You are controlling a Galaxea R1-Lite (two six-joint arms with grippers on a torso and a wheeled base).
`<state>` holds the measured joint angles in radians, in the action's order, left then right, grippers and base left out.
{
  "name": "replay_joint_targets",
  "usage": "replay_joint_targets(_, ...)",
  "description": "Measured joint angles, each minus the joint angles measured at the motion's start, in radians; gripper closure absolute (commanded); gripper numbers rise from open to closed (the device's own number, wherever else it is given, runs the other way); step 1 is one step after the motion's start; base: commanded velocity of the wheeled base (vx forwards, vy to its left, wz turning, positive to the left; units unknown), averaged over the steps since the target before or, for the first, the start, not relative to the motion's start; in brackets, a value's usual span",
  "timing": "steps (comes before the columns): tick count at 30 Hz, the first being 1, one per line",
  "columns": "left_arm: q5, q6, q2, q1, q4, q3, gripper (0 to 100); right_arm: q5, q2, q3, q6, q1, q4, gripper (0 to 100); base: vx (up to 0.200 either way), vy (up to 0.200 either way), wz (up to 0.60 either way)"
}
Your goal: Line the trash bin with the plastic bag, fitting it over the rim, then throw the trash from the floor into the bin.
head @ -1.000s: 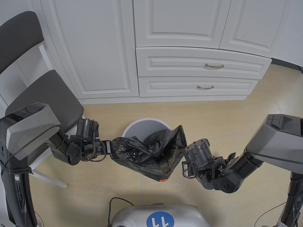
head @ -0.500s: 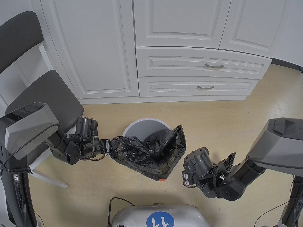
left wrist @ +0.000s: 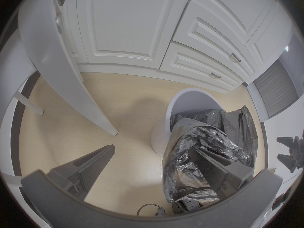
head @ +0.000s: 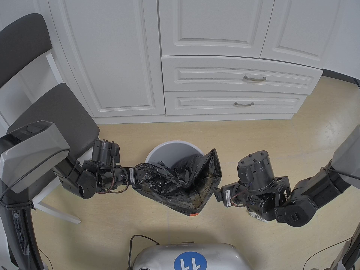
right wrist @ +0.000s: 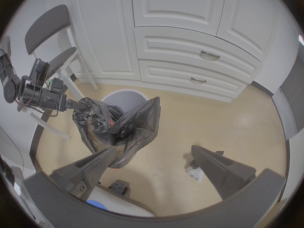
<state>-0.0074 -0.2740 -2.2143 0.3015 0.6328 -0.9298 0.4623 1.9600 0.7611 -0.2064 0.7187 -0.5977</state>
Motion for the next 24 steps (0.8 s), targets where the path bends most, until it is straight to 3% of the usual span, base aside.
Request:
replay_joint_targets(8,0.001,0.000,0.004,0.008,0.000,0.002,0,-0.153,0.139,0.104,-0.005,-0.109,-0.060,0,0.000,0.000,0.00)
replay_joint_targets(14,0.001,0.000,-0.001,0.009,0.000,-0.001,0,-0.198,0.253,0.230,-0.055,-0.141,-0.109,0,0.000,0.000,0.00)
replay_joint_targets(15,0.001,0.000,-0.003,0.009,0.000,-0.001,0,-0.200,0.274,0.252,-0.064,-0.144,-0.113,100,0.000,0.000,0.00)
replay_joint_targets(24,0.001,0.000,-0.011,0.004,0.002,-0.006,0,-0.204,0.353,0.310,-0.085,-0.170,-0.068,100,0.000,0.000,0.00)
